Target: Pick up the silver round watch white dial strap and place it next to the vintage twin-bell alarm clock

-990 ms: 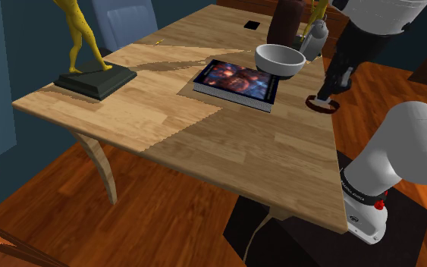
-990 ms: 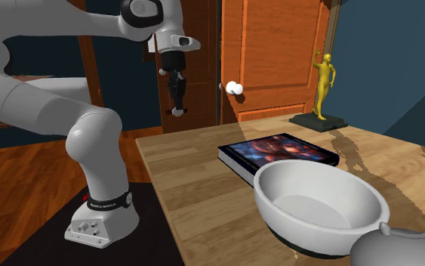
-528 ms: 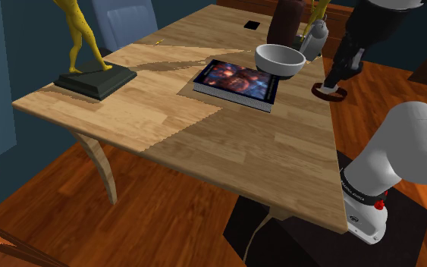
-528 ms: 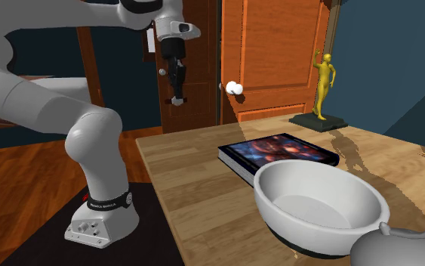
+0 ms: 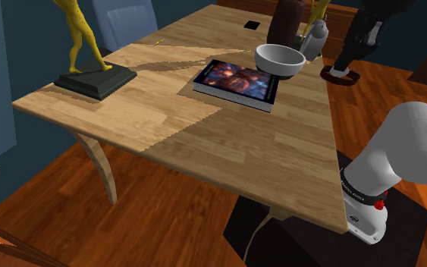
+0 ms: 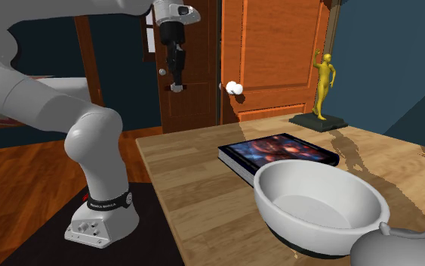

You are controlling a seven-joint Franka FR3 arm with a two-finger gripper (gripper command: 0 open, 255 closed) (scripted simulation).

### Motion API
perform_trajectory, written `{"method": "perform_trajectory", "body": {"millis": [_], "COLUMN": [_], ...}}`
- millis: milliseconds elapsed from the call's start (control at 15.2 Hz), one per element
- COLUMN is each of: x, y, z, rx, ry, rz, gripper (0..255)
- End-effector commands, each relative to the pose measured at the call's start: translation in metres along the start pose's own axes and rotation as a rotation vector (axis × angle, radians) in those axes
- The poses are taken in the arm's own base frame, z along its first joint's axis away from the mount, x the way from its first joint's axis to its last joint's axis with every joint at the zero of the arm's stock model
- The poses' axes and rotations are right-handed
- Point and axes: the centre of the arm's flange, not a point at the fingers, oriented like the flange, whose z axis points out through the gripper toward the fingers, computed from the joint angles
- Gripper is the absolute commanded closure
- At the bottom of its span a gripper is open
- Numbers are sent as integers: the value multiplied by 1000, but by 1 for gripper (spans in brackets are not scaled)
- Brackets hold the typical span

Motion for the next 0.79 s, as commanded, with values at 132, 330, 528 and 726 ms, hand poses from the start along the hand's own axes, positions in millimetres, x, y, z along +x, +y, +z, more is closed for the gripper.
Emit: {"method": "perform_trajectory", "body": {"millis": [132,330,528,726], "x": [0,0,-1,-1], "y": [5,8,12,15], "z": [-22,-37,-53,-68], "rx": [0,0,0,0], "ry": [0,0,0,0], "rz": [0,0,0,0], "gripper": [255,255,255,255]}}
